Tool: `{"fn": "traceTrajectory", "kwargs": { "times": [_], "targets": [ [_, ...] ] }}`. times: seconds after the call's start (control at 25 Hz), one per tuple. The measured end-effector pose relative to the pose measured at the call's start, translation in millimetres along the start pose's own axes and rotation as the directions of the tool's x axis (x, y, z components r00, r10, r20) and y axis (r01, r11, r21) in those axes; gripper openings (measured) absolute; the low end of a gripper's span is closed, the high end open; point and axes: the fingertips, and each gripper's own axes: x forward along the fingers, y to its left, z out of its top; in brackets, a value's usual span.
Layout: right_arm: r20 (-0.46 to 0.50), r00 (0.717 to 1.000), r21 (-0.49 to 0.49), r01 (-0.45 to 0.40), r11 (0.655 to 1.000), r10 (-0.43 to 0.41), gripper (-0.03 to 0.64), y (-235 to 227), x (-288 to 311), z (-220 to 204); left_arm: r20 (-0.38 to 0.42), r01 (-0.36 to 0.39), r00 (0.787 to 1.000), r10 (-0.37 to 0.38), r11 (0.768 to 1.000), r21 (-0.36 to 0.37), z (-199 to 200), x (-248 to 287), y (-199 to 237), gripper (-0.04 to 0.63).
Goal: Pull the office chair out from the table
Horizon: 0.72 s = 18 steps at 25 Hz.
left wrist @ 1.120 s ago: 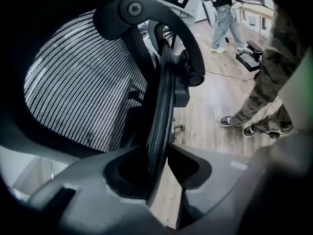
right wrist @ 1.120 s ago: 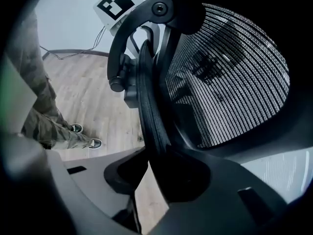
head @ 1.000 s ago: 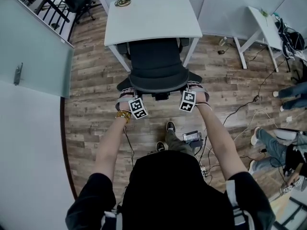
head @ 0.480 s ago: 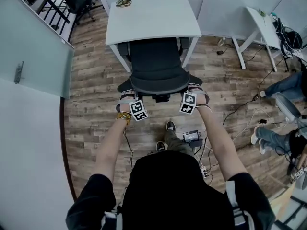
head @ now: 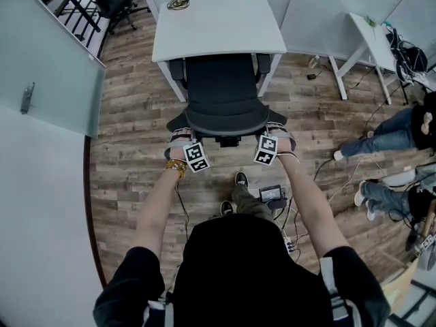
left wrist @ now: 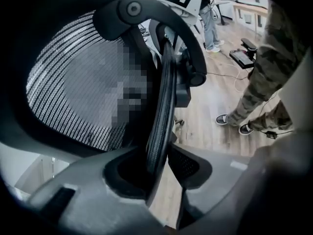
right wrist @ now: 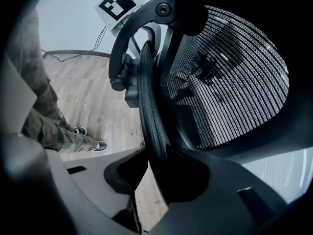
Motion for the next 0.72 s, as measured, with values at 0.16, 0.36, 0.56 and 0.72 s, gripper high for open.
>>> {"fn": "traceTrajectory", "kwargs": {
  "times": [0.16, 0.36, 0.56, 0.72],
  "targets": [
    [-0.007, 1.000, 0.003, 0.000, 1.000, 0.000, 0.109, 4, -5, -5, 0.004, -0.009, 1.000, 0.009, 1.000, 0.001, 5, -5, -5, 0.152],
    [-0.011, 1.000, 0.006, 0.002, 1.000, -0.002, 0.110, 12, -8, -4, 0.008, -0.013, 1.000, 0.013, 1.000, 0.005, 4, -9, -11, 0.152],
    [-0.015, 1.000, 0.013, 0.004, 1.000, -0.004, 0.110, 19, -13, -2, 0.005, -0.005, 1.000, 0.005, 1.000, 0.005, 2, -15, -17, 0.152],
    [-0.018, 1.000, 0.016, 0.004, 1.000, -0.004, 0.110, 25, -16, -5, 0.007, -0.001, 1.000, 0.001, 1.000, 0.006, 5, -18, -23, 0.152]
  ]
}}
